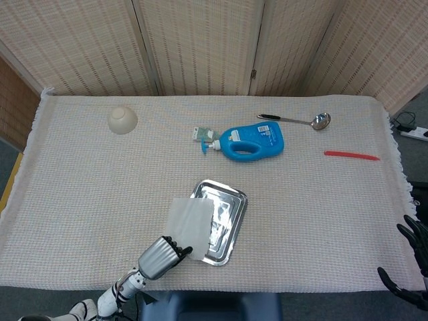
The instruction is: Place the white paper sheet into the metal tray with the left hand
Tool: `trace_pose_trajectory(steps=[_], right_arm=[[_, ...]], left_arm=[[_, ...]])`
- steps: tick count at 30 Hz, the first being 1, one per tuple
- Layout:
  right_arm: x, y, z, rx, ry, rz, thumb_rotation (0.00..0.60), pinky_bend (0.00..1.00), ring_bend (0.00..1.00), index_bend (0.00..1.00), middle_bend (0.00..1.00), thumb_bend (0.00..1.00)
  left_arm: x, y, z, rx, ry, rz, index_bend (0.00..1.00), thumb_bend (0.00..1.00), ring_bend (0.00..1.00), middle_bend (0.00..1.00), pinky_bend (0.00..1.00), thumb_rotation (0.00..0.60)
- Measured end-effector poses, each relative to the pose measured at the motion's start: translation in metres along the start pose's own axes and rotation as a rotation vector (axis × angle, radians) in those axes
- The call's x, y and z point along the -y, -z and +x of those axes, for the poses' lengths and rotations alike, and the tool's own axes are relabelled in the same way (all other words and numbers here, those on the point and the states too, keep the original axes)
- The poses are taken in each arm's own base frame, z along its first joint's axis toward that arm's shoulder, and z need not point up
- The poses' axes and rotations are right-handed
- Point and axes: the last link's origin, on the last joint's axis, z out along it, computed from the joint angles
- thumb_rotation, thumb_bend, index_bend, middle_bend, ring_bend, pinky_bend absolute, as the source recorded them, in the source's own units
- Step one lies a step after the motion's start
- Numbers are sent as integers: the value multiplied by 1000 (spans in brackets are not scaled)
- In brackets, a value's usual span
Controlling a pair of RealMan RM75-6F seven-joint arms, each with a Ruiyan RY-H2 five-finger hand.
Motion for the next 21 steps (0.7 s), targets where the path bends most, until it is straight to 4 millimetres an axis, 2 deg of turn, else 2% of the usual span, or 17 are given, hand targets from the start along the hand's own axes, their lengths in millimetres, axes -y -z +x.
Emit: trace_pose_trajectory(steps=[5,21], right_arm=[[1,2,4,-4,-11,5,600,0,0,0,0,380],[-2,1,6,-5,-14,-11,600,0,0,0,0,380]], left_arm=[[-17,-13,0,42,-10,-20,540,622,1000,1000,1000,600],[-28,-40,-6,44,0,-77,533,622,1000,1000,1000,600]])
